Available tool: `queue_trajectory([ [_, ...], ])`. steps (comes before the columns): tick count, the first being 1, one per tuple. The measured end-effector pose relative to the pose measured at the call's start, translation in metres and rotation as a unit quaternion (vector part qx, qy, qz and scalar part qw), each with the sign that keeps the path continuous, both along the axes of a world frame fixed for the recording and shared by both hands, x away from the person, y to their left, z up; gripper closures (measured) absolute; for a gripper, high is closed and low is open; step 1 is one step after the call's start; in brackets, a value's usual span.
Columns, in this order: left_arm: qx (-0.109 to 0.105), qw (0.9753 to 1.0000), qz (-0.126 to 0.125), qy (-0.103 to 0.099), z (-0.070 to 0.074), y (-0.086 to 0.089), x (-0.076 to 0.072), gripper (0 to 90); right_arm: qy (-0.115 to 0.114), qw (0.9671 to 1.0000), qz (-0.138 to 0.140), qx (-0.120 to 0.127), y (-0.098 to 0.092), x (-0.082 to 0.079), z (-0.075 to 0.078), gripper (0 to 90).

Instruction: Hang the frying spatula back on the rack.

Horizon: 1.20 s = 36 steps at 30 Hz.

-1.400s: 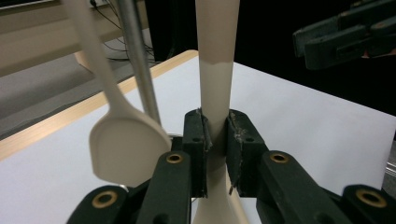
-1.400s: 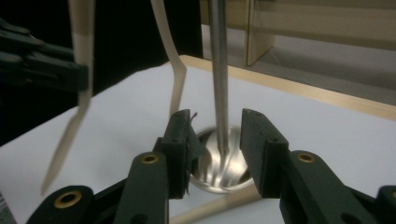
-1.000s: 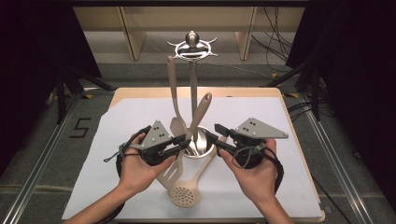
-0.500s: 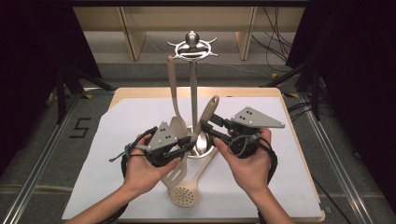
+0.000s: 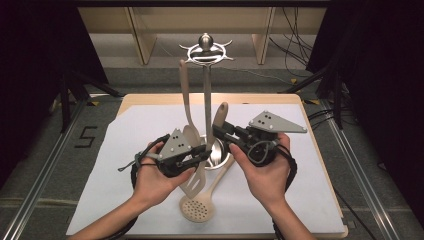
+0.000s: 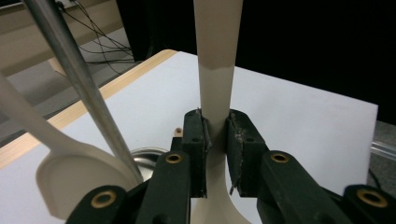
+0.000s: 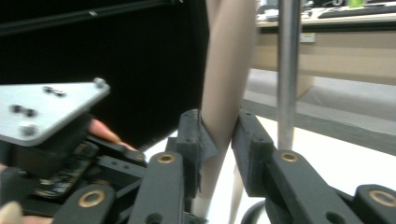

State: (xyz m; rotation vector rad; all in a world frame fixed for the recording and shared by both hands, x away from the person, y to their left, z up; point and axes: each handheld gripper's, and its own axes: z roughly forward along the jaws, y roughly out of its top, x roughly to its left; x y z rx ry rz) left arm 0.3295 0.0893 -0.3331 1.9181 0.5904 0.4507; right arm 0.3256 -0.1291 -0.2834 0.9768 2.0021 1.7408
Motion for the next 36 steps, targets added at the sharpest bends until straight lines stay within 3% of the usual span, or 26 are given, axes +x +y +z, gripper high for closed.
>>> queue_trajectory([
  [3,-0.001,1.0000,-0.007,-0.005,0.001,-0.001,0.003,77.5,-0.007,0.9999,0.009,-0.005,0.001,-0.001,0.003,75.4],
  [6,-0.004,0.9993,-0.036,0.004,0.003,-0.001,0.007,75.2,-0.028,0.9993,0.015,-0.019,-0.001,-0.001,0.006,75.5],
  [7,-0.008,0.9986,-0.052,0.007,0.003,-0.001,0.010,72.0,-0.022,0.9992,0.021,-0.026,-0.001,-0.001,0.007,75.5],
  [10,-0.027,0.9940,-0.106,0.008,0.008,0.002,0.017,62.6,-0.031,0.9973,0.053,-0.040,-0.002,0.001,0.007,75.5],
  [13,-0.036,0.9894,-0.140,0.017,0.011,0.005,0.021,58.1,-0.039,0.9946,0.085,-0.046,-0.004,0.003,0.007,75.5],
  [17,-0.041,0.9854,-0.163,0.024,0.013,0.007,0.024,59.2,-0.041,0.9912,0.118,-0.043,-0.007,0.004,0.007,75.5],
  [21,-0.056,0.9818,-0.178,0.037,0.015,0.009,0.025,69.6,-0.041,0.9889,0.137,-0.040,-0.008,0.003,0.006,75.5],
  [24,-0.060,0.9814,-0.178,0.042,0.015,0.010,0.024,74.6,-0.043,0.9882,0.142,-0.037,-0.009,0.003,0.006,75.4],
  [25,-0.060,0.9812,-0.178,0.045,0.015,0.010,0.024,74.9,-0.034,0.9884,0.143,-0.036,-0.009,0.003,0.006,75.4],
  [26,-0.063,0.9817,-0.174,0.047,0.016,0.009,0.023,75.0,-0.034,0.9880,0.147,-0.034,-0.009,0.003,0.005,75.3],
  [27,-0.062,0.9823,-0.170,0.048,0.016,0.009,0.023,75.2,-0.048,0.9876,0.145,-0.034,-0.010,0.004,0.005,75.2],
  [28,-0.059,0.9829,-0.168,0.048,0.017,0.009,0.022,75.3,-0.041,0.9882,0.144,-0.030,-0.010,0.003,0.004,75.0],
  [31,-0.048,0.9863,-0.151,0.045,0.020,0.007,0.021,75.6,-0.042,0.9894,0.137,-0.021,-0.011,0.002,0.003,69.4],
  [34,-0.039,0.9896,-0.134,0.037,0.023,0.007,0.022,75.7,-0.061,0.9906,0.121,-0.021,-0.015,0.001,0.002,65.7],
  [36,-0.038,0.9914,-0.121,0.033,0.025,0.007,0.024,75.7,-0.055,0.9928,0.105,-0.018,-0.019,-0.002,0.002,64.1],
])
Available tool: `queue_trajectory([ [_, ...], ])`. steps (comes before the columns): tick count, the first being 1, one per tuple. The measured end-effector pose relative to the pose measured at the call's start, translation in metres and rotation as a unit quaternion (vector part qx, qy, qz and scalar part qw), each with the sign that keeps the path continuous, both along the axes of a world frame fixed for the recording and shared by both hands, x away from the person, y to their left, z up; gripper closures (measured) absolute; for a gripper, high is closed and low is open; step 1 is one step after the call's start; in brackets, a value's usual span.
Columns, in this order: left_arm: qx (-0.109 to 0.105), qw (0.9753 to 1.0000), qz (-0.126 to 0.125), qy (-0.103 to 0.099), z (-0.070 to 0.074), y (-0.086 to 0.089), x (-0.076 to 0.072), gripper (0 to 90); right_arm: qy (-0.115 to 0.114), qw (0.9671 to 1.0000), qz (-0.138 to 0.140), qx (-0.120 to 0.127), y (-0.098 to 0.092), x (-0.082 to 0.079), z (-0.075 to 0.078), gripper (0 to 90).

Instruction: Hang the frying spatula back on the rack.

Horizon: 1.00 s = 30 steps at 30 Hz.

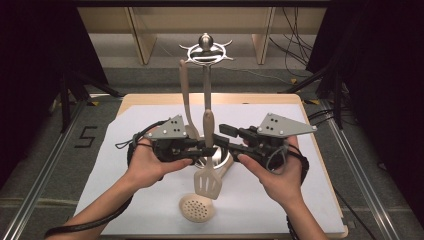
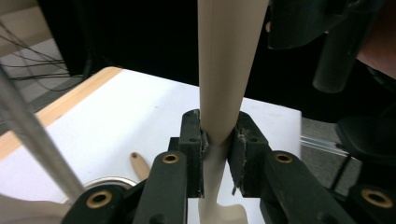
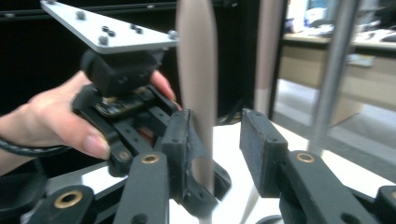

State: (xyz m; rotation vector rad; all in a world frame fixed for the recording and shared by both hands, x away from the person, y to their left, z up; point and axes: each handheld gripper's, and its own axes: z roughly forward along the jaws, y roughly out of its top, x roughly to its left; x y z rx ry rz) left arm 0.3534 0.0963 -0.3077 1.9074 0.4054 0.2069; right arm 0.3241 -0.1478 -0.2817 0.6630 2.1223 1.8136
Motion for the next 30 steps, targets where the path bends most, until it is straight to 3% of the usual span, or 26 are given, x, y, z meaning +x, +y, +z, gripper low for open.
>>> queue_trajectory([
  [1,0.000,1.0000,0.002,0.002,0.001,0.000,0.001,75.7,-0.007,0.9999,-0.010,0.003,-0.002,0.000,-0.001,63.9],
  [2,0.002,1.0000,0.008,0.000,0.002,0.001,0.002,75.8,-0.003,0.9998,-0.019,-0.005,-0.005,0.000,-0.001,63.7],
  [4,0.001,0.9999,0.015,-0.001,0.003,0.001,0.004,75.8,-0.019,0.9987,-0.044,-0.018,-0.009,0.001,-0.004,63.2],
  [12,0.010,0.9989,0.046,-0.009,0.009,0.000,0.008,75.8,-0.003,0.9920,-0.112,-0.059,-0.022,0.003,-0.022,63.3],
  [13,0.010,0.9986,0.050,-0.008,0.010,0.000,0.009,75.8,-0.008,0.9906,-0.117,-0.071,-0.024,0.004,-0.023,63.3],
  [19,0.011,0.9974,0.070,-0.014,0.018,-0.002,0.011,75.8,0.015,0.9876,-0.134,-0.081,-0.028,0.005,-0.035,63.3],
  [21,0.009,0.9970,0.076,-0.013,0.019,-0.003,0.011,75.8,0.001,0.9867,-0.140,-0.083,-0.029,0.007,-0.038,63.4],
  [22,0.010,0.9969,0.078,-0.012,0.020,-0.003,0.011,75.7,0.019,0.9864,-0.140,-0.083,-0.028,0.005,-0.039,63.4],
  [23,0.012,0.9966,0.081,-0.012,0.021,-0.004,0.012,75.8,-0.004,0.9852,-0.145,-0.091,-0.030,0.007,-0.041,63.4],
  [24,0.011,0.9966,0.080,-0.012,0.021,-0.004,0.012,75.7,0.007,0.9851,-0.146,-0.090,-0.029,0.006,-0.042,63.4],
  [26,0.012,0.9964,0.083,-0.011,0.022,-0.005,0.013,75.7,-0.004,0.9826,-0.157,-0.100,-0.030,0.006,-0.043,63.4],
  [27,0.011,0.9964,0.083,-0.010,0.022,-0.005,0.013,75.8,0.008,0.9831,-0.153,-0.100,-0.029,0.005,-0.045,63.4],
  [30,0.009,0.9960,0.088,-0.007,0.024,-0.006,0.014,75.8,0.012,0.9813,-0.160,-0.106,-0.029,0.005,-0.048,63.4],
])
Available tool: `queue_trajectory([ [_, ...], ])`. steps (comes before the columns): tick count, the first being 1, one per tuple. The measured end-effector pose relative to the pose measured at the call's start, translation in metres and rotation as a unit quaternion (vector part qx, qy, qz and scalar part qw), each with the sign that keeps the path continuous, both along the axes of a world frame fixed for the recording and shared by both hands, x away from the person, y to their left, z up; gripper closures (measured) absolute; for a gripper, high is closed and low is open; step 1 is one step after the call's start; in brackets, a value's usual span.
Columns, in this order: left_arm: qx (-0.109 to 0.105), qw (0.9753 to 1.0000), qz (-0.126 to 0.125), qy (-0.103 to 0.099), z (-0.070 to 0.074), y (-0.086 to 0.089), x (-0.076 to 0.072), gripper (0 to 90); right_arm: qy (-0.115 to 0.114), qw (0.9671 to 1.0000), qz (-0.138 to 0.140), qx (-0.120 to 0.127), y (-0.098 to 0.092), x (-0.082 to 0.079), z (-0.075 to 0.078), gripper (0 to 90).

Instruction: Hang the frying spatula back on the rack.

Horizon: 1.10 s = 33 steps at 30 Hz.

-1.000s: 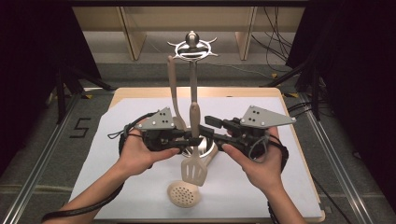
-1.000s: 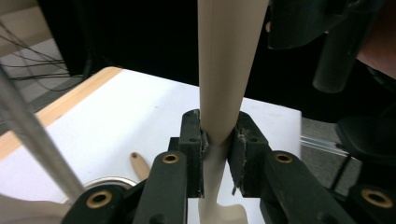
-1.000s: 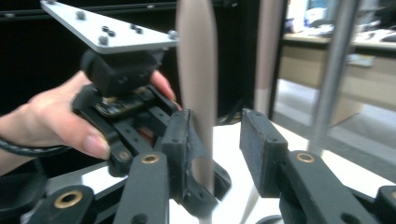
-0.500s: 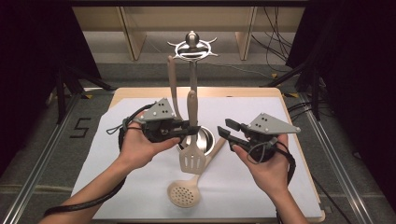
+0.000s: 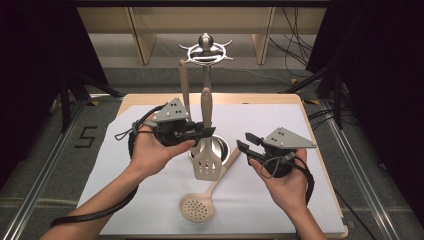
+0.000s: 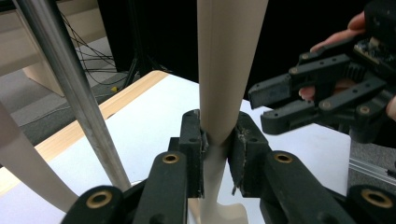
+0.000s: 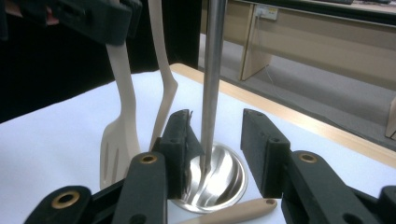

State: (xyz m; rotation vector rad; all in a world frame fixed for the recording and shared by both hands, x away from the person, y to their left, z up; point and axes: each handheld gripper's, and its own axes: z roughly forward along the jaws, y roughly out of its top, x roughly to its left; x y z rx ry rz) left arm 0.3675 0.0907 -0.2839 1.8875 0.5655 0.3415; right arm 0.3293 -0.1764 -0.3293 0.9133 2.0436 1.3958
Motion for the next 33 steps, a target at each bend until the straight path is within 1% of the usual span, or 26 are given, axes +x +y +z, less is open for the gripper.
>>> queue_trajectory([
  [1,0.000,1.0000,0.001,0.000,0.001,0.000,0.001,75.7,0.001,1.0000,0.002,0.003,0.001,0.000,-0.002,63.4],
  [2,-0.001,1.0000,0.001,-0.001,0.002,-0.001,0.001,75.8,-0.002,1.0000,-0.001,-0.007,0.000,0.001,-0.002,63.3],
  [3,-0.001,1.0000,0.004,0.000,0.003,-0.001,0.001,75.8,0.006,1.0000,0.001,0.000,0.001,0.001,-0.003,63.3],
  [4,-0.001,1.0000,0.006,0.000,0.004,-0.001,0.002,75.7,0.003,1.0000,-0.001,-0.006,0.000,0.001,-0.004,63.3],
  [5,-0.001,1.0000,0.008,-0.001,0.005,-0.002,0.002,75.8,0.001,0.9999,-0.010,0.000,0.002,0.001,-0.005,63.3],
  [6,-0.002,1.0000,0.009,0.000,0.006,-0.002,0.002,75.8,0.009,0.9999,-0.008,0.001,0.002,0.000,-0.005,63.2],
  [9,-0.001,0.9999,0.015,-0.002,0.009,-0.003,0.004,75.8,0.007,0.9999,-0.011,0.002,0.002,0.000,-0.005,63.1],
  [10,0.006,0.9998,0.013,-0.012,0.010,-0.002,0.007,75.8,0.008,0.9999,-0.011,0.001,0.002,-0.001,-0.005,63.2],
  [11,0.008,0.9998,0.015,-0.014,0.011,-0.002,0.008,75.7,0.003,1.0000,-0.009,0.001,0.001,0.000,-0.005,63.1],
  [12,0.010,0.9997,0.017,-0.014,0.011,-0.002,0.009,75.7,0.009,0.9999,-0.005,-0.002,0.000,0.000,-0.004,63.1],
  [13,0.013,0.9996,0.017,-0.017,0.012,-0.002,0.011,75.8,0.011,0.9999,-0.007,-0.002,0.000,0.000,-0.004,63.1],
  [14,0.012,0.9996,0.022,-0.013,0.012,-0.002,0.011,75.7,0.002,1.0000,0.001,-0.003,-0.001,0.001,-0.004,63.1],
  [16,0.019,0.9994,0.017,-0.024,0.013,-0.002,0.015,75.8,0.004,1.0000,-0.003,-0.004,-0.001,0.001,-0.003,63.1],
  [17,0.014,0.9995,0.022,-0.015,0.013,-0.003,0.014,75.7,0.004,1.0000,-0.002,-0.003,-0.001,0.001,-0.003,63.1],
  [18,0.018,0.9994,0.021,-0.022,0.015,-0.003,0.016,75.7,0.005,1.0000,-0.002,-0.003,0.000,0.001,-0.003,63.1],
  [19,0.012,0.9995,0.025,-0.014,0.015,-0.004,0.015,75.8,0.005,1.0000,0.000,-0.001,0.000,0.001,-0.004,63.2],
  [20,0.012,0.9995,0.026,-0.014,0.016,-0.004,0.016,75.7,0.000,1.0000,0.003,-0.004,0.000,0.002,-0.004,63.1],
  [22,0.017,0.9993,0.025,-0.022,0.018,-0.004,0.019,75.8,0.003,1.0000,0.000,-0.008,-0.001,0.001,-0.004,63.1],
  [24,0.021,0.9992,0.027,-0.021,0.019,-0.005,0.021,75.7,0.003,1.0000,0.001,-0.007,-0.001,0.001,-0.004,63.1],
  [25,0.019,0.9992,0.031,-0.016,0.019,-0.005,0.021,75.8,0.002,1.0000,0.001,-0.008,-0.001,0.001,-0.003,63.1],
  [26,0.022,0.9992,0.028,-0.020,0.020,-0.005,0.023,75.8,0.002,1.0000,0.001,-0.008,-0.001,0.001,-0.003,63.1],
  [27,0.019,0.9992,0.028,-0.018,0.020,-0.006,0.024,75.8,0.003,1.0000,0.003,-0.001,0.000,0.001,-0.004,63.1],
  [30,0.019,0.9992,0.033,-0.013,0.020,-0.006,0.026,75.8,0.000,1.0000,0.000,-0.007,-0.001,0.001,-0.003,63.1],
  [32,0.019,0.9992,0.034,-0.013,0.020,-0.006,0.028,75.7,-0.002,1.0000,-0.001,-0.004,-0.001,0.001,-0.003,63.2],
  [33,0.016,0.9992,0.036,-0.008,0.020,-0.007,0.028,75.8,-0.004,1.0000,-0.002,-0.003,-0.001,0.002,-0.003,63.2],
])
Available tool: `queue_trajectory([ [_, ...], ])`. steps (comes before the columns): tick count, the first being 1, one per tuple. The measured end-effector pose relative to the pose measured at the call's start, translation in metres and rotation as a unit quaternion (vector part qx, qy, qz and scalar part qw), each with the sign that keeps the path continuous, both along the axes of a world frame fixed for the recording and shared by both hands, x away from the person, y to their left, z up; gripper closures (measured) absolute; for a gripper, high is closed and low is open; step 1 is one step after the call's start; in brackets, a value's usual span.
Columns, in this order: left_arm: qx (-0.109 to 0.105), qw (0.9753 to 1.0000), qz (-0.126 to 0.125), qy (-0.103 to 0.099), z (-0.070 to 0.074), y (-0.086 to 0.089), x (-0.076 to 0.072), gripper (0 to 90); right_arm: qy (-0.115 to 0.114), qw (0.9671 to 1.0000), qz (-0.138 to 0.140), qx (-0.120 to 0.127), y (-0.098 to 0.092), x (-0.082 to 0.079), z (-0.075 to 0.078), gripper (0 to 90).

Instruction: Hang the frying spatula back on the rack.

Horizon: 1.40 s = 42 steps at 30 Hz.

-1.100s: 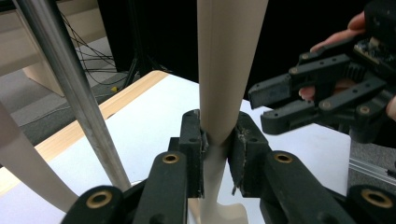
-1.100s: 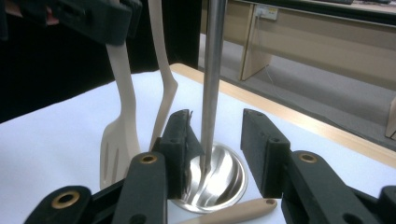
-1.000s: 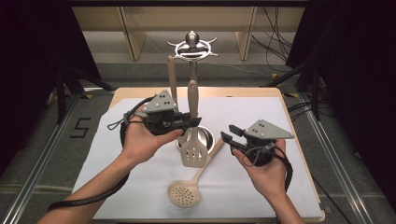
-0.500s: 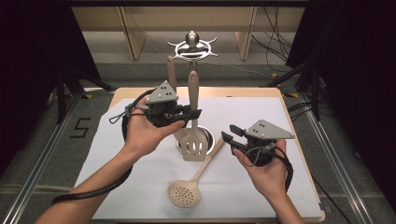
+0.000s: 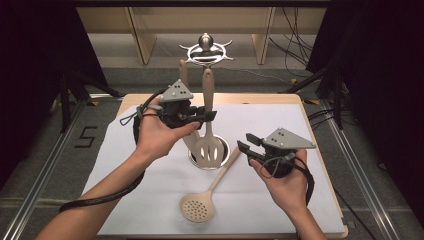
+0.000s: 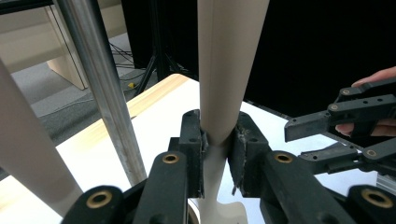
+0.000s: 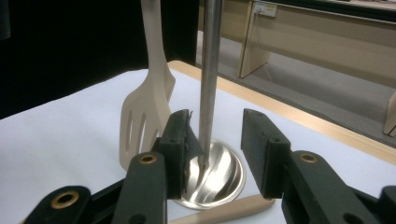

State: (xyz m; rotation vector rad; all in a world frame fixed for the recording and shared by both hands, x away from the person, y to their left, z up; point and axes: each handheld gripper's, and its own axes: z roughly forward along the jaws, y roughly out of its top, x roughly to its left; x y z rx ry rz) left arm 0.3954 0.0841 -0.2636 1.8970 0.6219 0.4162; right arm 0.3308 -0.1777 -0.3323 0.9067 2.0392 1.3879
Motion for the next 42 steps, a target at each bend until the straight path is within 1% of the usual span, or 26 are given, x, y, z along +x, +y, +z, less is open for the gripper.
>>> queue_trajectory([
  [1,0.002,1.0000,-0.002,-0.002,0.000,0.000,0.002,75.8,0.004,1.0000,0.003,0.002,0.000,0.000,0.000,63.2],
  [4,0.006,1.0000,-0.004,-0.004,0.000,0.000,0.004,75.8,0.003,1.0000,0.001,0.000,0.000,0.000,0.000,63.2],
  [7,0.005,1.0000,0.001,0.002,-0.001,0.000,0.006,75.7,0.002,1.0000,0.000,0.000,0.000,0.000,0.000,63.2],
  [8,-0.009,0.9997,0.010,0.021,-0.002,-0.002,0.003,75.7,0.007,1.0000,-0.004,0.004,0.000,-0.001,0.000,63.2],
  [12,-0.010,0.9996,0.012,0.024,-0.003,-0.002,0.006,75.7,0.004,0.9999,-0.007,0.005,0.001,-0.001,-0.001,63.2],
  [14,-0.010,0.9995,0.014,0.025,-0.003,-0.002,0.008,75.7,0.012,0.9999,-0.007,0.004,0.000,-0.002,0.000,63.2],
  [15,-0.011,0.9995,0.014,0.026,-0.004,-0.002,0.009,75.7,0.001,1.0000,0.000,-0.003,-0.001,0.000,0.000,63.2],
  [17,-0.012,0.9994,0.017,0.029,-0.004,-0.003,0.010,75.7,0.002,1.0000,-0.001,-0.003,-0.001,0.000,-0.001,63.2],
  [21,-0.014,0.9994,0.016,0.028,-0.006,-0.002,0.014,75.7,0.002,1.0000,0.000,-0.003,-0.001,0.000,0.000,63.2],
  [23,-0.012,0.9993,0.019,0.032,-0.006,-0.002,0.016,75.7,0.005,1.0000,-0.002,0.000,0.000,0.000,-0.001,63.2],
  [27,-0.011,0.9991,0.020,0.037,-0.007,-0.003,0.018,75.7,0.009,1.0000,0.000,-0.003,0.000,0.000,-0.002,63.2],
  [28,-0.011,0.9991,0.021,0.036,-0.007,-0.003,0.019,75.6,0.005,1.0000,-0.001,-0.007,-0.001,0.000,-0.001,63.2],
  [30,-0.010,0.9991,0.021,0.036,-0.007,-0.003,0.019,75.7,0.006,1.0000,-0.002,-0.008,-0.001,0.000,-0.002,63.2],
  [31,-0.014,0.9991,0.022,0.035,-0.007,-0.004,0.020,75.6,0.006,0.9999,-0.002,-0.008,-0.001,0.000,-0.002,63.2],
  [32,-0.015,0.9990,0.022,0.035,-0.007,-0.004,0.020,75.6,0.014,0.9999,-0.002,-0.003,0.000,0.000,-0.002,63.2],
  [33,-0.016,0.9990,0.021,0.035,-0.008,-0.004,0.020,75.6,0.009,0.9999,-0.001,-0.007,-0.001,0.000,-0.002,63.1],
  [34,-0.013,0.9991,0.020,0.036,-0.008,-0.004,0.020,75.6,0.009,0.9999,0.000,-0.007,-0.001,0.000,-0.002,63.1],
  [38,-0.018,0.9992,0.023,0.027,-0.010,-0.003,0.019,74.9,0.010,0.9999,-0.002,-0.005,-0.001,0.000,-0.003,62.8],
  [39,-0.018,0.9994,0.023,0.018,-0.010,-0.002,0.017,74.1,0.009,0.9999,-0.001,-0.007,-0.002,0.001,-0.003,62.7],
  [40,-0.018,0.9996,0.020,0.012,-0.011,-0.001,0.017,71.2,0.007,0.9999,0.000,-0.007,-0.002,0.001,-0.003,62.6],
  [41,-0.015,0.9996,0.022,0.003,-0.012,0.000,0.015,67.5,0.009,0.9999,-0.004,-0.005,-0.002,0.001,-0.003,62.5],
  [42,-0.010,0.9996,0.026,-0.009,-0.013,0.002,0.013,63.9,0.012,0.9999,-0.003,-0.001,-0.003,0.001,-0.003,62.4],
])
